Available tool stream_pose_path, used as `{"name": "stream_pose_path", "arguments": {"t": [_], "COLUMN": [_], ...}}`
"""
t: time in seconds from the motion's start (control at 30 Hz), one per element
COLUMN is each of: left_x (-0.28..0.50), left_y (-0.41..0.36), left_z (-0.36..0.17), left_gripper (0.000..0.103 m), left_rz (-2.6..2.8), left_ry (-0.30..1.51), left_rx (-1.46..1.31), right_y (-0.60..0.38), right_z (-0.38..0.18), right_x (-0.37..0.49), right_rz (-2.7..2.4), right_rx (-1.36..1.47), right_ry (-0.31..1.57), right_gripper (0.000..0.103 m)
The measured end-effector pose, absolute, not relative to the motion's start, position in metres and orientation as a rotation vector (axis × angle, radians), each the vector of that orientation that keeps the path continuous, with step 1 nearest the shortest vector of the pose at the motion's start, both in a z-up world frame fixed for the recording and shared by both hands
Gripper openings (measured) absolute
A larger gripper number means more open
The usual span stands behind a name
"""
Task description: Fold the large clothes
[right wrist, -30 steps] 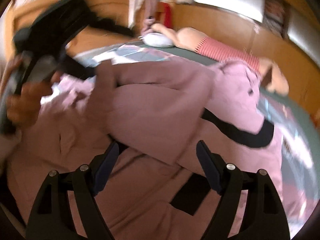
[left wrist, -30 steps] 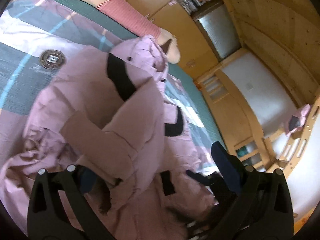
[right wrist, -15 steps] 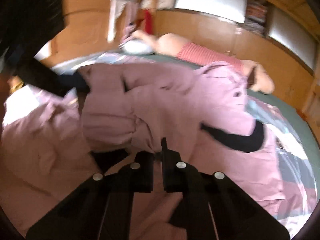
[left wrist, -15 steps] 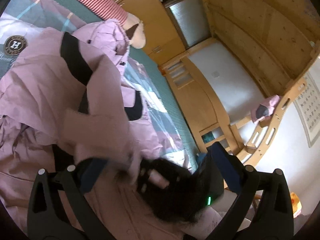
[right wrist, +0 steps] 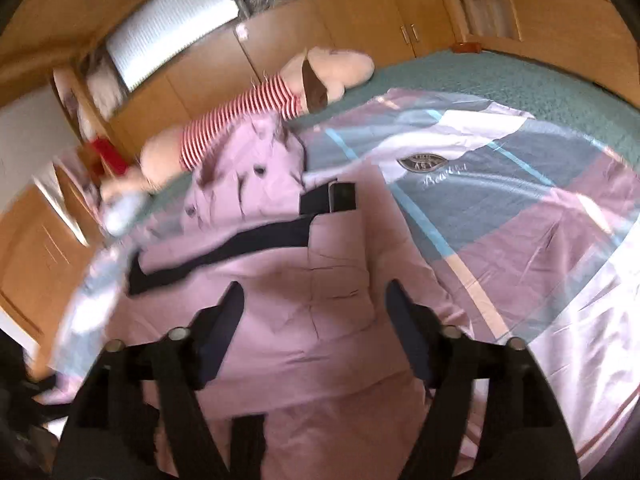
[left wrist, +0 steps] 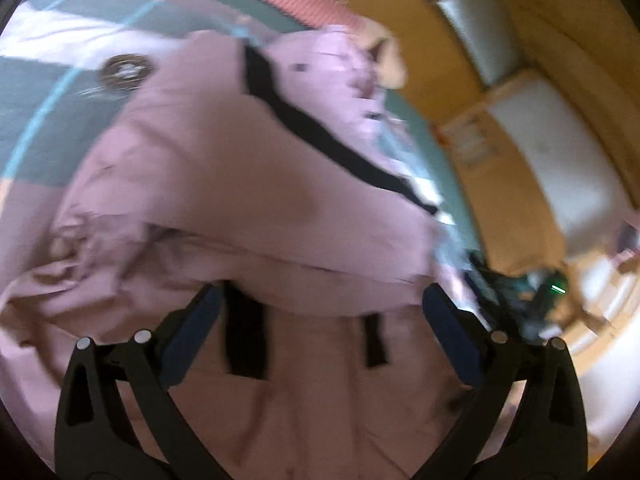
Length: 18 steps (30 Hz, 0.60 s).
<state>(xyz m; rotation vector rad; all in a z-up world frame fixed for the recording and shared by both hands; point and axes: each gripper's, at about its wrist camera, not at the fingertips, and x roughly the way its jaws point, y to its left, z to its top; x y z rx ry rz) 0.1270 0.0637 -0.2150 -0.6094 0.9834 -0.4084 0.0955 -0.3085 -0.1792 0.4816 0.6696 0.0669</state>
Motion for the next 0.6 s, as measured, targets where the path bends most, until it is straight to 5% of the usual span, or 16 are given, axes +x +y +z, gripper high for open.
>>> {"name": "stream_pose_path", "arguments": {"t": [0.1, 0.27, 0.43, 0.6], "left_x": [0.129, 0.129, 0.136, 0.139], "left_y": [0.072, 0.068, 0.060, 0.069], "left_z": [-0.221, -0.221, -0.228, -0.242], "left_gripper": [0.101, 0.101, 0.101, 0.101], "left_rz": [-0.339, -0.231, -0.140, -0.130], "left_ry": [1.016, 1.033, 1.084, 1.137], "left_rx": [-0.622, -0.516, -0.390, -0.411], "right_y": [-0.304, -0.286, -0.264, -0.230], "right_z": [-0.187, -0.206, -0.212, -0.205], "right_x": [0.102, 0.111, 0.113, 0.104], "right_rz": [0.162, 0.198, 0.272, 0.372], "right_rx": [0.554, 0.564, 0.510, 0.401], "right_ry": [0.700, 0.798, 0.842, 0.827], "right_gripper": [0.086, 0.086, 0.028, 0.021]}}
